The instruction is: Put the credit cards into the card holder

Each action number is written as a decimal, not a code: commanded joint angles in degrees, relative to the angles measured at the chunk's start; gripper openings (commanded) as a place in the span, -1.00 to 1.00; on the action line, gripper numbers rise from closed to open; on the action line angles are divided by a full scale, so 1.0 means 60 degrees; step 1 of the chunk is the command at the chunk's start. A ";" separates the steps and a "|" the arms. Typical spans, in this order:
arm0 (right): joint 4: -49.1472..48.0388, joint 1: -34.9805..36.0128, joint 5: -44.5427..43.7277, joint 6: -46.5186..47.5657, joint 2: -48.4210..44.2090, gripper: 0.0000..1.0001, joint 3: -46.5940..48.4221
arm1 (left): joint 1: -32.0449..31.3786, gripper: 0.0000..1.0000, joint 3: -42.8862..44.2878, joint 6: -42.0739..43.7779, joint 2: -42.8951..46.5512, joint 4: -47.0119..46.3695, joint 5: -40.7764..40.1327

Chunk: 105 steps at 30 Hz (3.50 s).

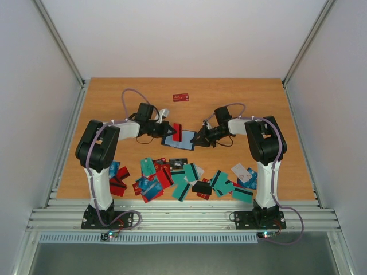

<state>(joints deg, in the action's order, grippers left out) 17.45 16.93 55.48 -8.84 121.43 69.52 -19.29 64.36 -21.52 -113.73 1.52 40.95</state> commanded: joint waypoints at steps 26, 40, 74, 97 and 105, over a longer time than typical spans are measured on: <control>0.0416 0.0226 -0.0956 0.0009 0.0769 -0.66 -0.0453 | -0.0138 -0.99 -0.0837 -0.2187 -0.0377 -0.1409 0.1510; 0.0503 0.0313 -0.0986 0.0037 0.0714 -0.66 -0.0479 | -0.0140 -0.99 -0.0051 -0.0317 -0.0557 0.1261 0.1251; 0.1143 0.0317 -0.0678 0.0548 0.0877 -0.61 -0.0016 | -0.0395 -0.99 0.1746 -0.0239 -0.2086 0.1750 0.1879; 0.1978 0.0313 -0.0864 0.1197 0.0933 -0.41 0.0622 | -0.0492 -1.00 0.3362 0.1635 -0.3171 0.4428 0.3053; 0.2418 0.0313 -0.0854 0.1684 0.1031 -0.36 0.0989 | -0.0629 -0.99 0.3781 0.2192 -0.3556 0.5087 0.3454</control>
<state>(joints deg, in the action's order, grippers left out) 28.03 17.43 57.10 -2.07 123.59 75.20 -20.80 86.61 -11.44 -131.98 27.83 61.54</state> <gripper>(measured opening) 0.315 0.022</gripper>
